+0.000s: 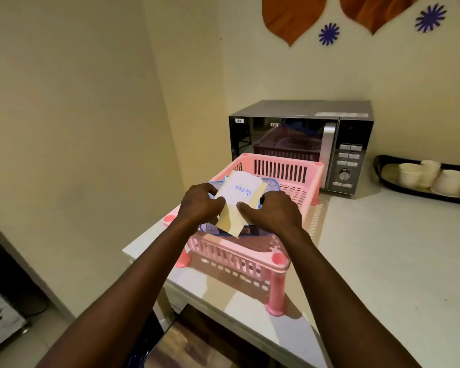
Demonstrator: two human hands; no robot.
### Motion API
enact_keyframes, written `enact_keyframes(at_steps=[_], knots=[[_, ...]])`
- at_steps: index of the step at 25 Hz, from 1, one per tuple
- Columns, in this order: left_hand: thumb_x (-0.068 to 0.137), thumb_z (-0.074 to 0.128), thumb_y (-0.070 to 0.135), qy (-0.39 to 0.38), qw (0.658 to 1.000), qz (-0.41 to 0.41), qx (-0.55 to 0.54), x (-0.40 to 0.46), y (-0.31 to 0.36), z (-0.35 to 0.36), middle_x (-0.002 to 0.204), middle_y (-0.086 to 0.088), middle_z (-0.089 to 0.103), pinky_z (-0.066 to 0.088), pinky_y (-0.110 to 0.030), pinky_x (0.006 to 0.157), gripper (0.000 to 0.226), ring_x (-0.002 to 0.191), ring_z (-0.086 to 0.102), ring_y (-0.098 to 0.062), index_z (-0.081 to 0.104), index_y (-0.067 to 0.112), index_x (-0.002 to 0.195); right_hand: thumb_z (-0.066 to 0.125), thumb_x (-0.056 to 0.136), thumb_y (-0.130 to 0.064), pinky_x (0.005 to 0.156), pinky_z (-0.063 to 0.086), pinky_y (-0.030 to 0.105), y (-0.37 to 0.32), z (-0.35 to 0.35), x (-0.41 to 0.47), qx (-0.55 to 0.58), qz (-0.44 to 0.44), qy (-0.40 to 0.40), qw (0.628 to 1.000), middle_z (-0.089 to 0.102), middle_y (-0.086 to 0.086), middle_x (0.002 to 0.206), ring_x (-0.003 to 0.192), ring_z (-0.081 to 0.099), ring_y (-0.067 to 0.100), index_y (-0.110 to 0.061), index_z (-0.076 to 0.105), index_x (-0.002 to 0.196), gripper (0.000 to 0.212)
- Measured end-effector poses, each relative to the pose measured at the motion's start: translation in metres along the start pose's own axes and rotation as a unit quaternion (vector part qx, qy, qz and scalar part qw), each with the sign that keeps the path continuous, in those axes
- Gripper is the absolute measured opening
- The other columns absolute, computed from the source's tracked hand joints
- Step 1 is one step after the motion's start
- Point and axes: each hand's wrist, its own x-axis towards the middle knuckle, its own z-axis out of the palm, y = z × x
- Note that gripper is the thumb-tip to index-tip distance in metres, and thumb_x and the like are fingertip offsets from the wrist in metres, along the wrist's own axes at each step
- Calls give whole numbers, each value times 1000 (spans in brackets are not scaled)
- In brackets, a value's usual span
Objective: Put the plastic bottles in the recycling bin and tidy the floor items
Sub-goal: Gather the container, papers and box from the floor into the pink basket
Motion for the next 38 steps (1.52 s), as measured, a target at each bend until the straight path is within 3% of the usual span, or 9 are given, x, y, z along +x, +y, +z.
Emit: enact_keyframes(at_steps=[4,9,14,16,20,24,29,34,38], knots=[[81,57,17,-65,996,-11,61,18,-4,-2,83,-10,70,56,-40,74,14,77,69,-31,62,11,93,56,82,-77,73,45,32,-8,4,-6,-59,22,-40,997,72,4,107,101,68,29,-21,62,108,62],[85,53,16,-212,966,-37,141,32,-7,-2,75,-4,57,39,-25,56,16,63,53,-16,54,13,69,51,84,-79,75,47,33,-15,7,-18,-139,31,-75,987,68,-1,87,93,69,27,-20,64,99,62],[81,50,18,-271,933,-25,235,33,-14,5,69,-3,54,41,-22,44,21,58,53,-16,48,13,60,54,85,-75,83,54,36,-18,7,-22,-174,23,-110,978,72,1,101,91,65,24,-23,64,107,58],[79,52,21,-260,942,-36,211,32,-13,3,72,-4,59,46,-23,47,12,61,59,-18,54,10,74,56,85,-73,86,56,37,-19,5,-21,-157,24,-116,980,66,-2,92,91,67,23,-22,60,101,54],[87,60,26,-218,964,-42,146,34,-14,1,92,-7,64,51,-30,61,31,77,63,-22,61,4,109,59,87,-67,79,61,36,-17,3,-21,-107,26,-76,991,72,-1,78,77,72,23,-17,64,88,50],[86,69,29,-123,990,6,71,30,-7,-7,95,-6,65,53,-29,59,22,75,65,-21,60,14,99,61,90,-59,82,63,41,-14,1,-17,-19,29,-25,999,77,6,91,80,73,27,-13,71,100,48],[75,76,39,12,999,36,10,27,12,-3,97,-6,72,60,-40,79,29,85,71,-25,65,17,91,54,99,-44,80,49,35,-14,-8,5,74,-3,35,997,70,14,120,103,67,35,-10,57,126,44],[74,78,28,33,995,4,-93,28,17,18,99,-10,72,55,-27,53,41,62,75,-19,57,15,107,53,101,-32,81,46,37,-3,-21,33,66,-54,51,995,65,18,127,109,64,39,-10,42,137,44],[76,76,24,2,992,-25,-127,37,20,30,103,-13,71,53,-27,52,52,64,76,-21,50,14,119,52,102,-31,78,44,36,14,-28,55,40,-110,55,992,68,17,126,107,65,37,-11,50,137,41]])
